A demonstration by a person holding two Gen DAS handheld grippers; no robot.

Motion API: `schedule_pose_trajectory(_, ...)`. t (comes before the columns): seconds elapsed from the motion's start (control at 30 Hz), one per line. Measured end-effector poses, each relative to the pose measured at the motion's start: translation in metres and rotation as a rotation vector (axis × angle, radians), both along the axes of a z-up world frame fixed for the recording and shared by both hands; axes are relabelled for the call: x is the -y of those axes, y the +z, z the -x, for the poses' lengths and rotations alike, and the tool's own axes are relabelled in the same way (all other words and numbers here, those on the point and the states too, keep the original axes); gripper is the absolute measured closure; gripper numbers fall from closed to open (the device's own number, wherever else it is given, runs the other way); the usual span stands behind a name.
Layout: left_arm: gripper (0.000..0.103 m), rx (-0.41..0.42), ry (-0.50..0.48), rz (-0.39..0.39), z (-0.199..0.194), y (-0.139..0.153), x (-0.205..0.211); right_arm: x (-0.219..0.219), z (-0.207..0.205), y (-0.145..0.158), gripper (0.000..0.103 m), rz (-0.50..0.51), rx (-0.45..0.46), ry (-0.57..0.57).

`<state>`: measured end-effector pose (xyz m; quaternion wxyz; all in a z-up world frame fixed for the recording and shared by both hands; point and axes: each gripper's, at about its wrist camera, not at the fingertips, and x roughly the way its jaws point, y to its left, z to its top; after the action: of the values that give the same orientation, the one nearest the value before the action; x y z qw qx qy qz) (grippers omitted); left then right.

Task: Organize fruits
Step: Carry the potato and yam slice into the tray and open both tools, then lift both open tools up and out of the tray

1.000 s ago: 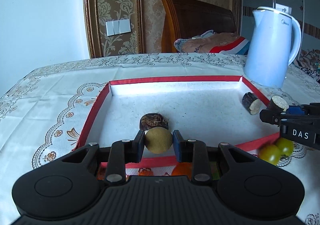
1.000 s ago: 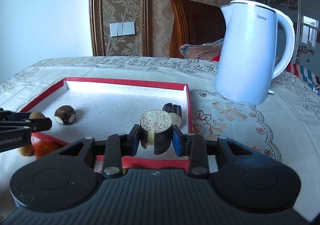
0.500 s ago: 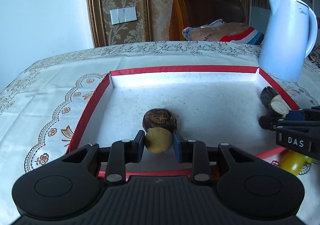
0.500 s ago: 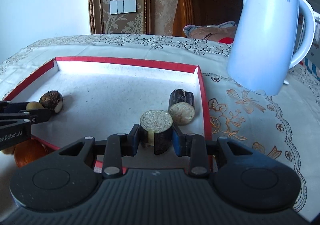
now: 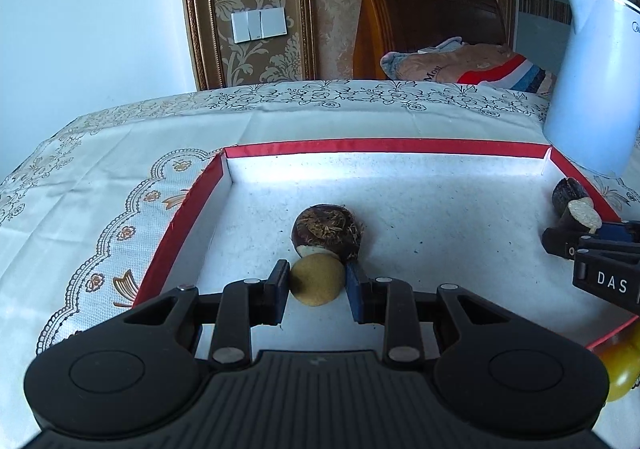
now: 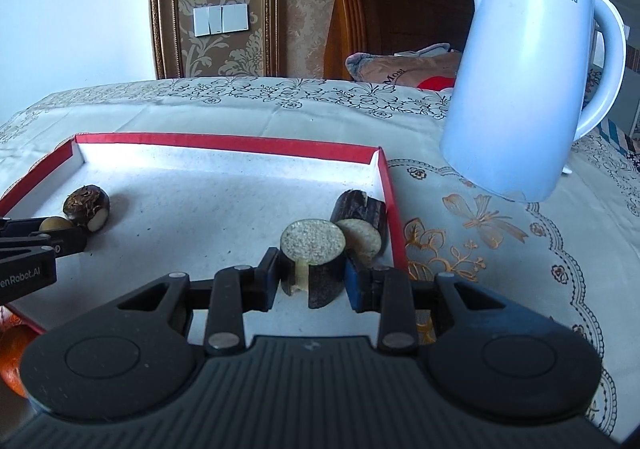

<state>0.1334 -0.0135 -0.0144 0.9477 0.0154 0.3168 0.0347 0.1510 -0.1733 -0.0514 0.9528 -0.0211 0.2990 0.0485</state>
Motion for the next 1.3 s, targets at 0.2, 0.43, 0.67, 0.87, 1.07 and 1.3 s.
schedule_pose_trajectory(0.2,0.074,0.017,-0.002,-0.024,0.005,-0.002,0.004,-0.001,0.001,-0.001,0.072,0.003,0.011,-0.001)
schedule_pose_trajectory(0.43,0.074,0.021,0.001,-0.024,0.005,-0.001,0.004,-0.002,0.003,-0.001,0.065,0.01,0.018,-0.002)
schedule_pose_trajectory(0.67,0.052,0.028,0.034,-0.031,0.005,-0.002,0.0,-0.003,0.006,-0.002,0.06,0.01,0.021,0.002)
schedule_pose_trajectory(0.87,0.045,0.022,0.031,-0.002,0.005,-0.002,-0.004,-0.006,0.01,-0.002,0.052,0.014,0.027,0.01)
schedule_pose_trajectory(1.07,0.044,0.031,0.023,-0.021,0.008,-0.003,-0.001,-0.008,0.013,-0.002,0.042,0.007,0.027,0.021)
schedule_pose_trajectory(1.3,0.044,0.03,0.009,-0.012,0.012,-0.003,-0.002,-0.008,0.018,0.0,0.035,0.0,0.044,0.023)
